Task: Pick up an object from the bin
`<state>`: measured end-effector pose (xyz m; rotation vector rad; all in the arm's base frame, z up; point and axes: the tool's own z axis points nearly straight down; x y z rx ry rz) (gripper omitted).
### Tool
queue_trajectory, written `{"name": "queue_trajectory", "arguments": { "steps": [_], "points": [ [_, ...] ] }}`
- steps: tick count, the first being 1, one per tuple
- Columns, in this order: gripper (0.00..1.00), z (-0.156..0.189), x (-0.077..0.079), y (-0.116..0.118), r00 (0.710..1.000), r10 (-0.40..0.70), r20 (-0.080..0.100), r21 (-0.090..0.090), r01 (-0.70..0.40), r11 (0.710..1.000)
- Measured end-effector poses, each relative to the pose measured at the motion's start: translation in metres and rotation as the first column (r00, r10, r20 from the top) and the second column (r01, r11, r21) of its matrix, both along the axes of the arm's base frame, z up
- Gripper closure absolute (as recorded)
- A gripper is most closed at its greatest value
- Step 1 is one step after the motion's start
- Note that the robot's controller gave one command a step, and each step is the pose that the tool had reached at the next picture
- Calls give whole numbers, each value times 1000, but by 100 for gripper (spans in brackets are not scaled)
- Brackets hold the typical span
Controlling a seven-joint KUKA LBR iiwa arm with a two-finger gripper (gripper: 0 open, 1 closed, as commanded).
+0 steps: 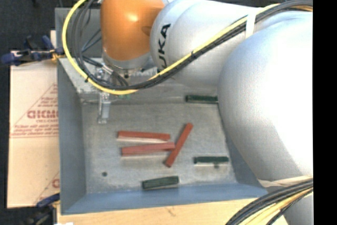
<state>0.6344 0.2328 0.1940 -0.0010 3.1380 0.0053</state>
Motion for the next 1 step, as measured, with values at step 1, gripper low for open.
{"name": "queue_trajectory", "arguments": {
  "steps": [1],
  "points": [
    [0, -35, -57, -55, 998, 62, -7, -7, -62, 998]
  ]
}}
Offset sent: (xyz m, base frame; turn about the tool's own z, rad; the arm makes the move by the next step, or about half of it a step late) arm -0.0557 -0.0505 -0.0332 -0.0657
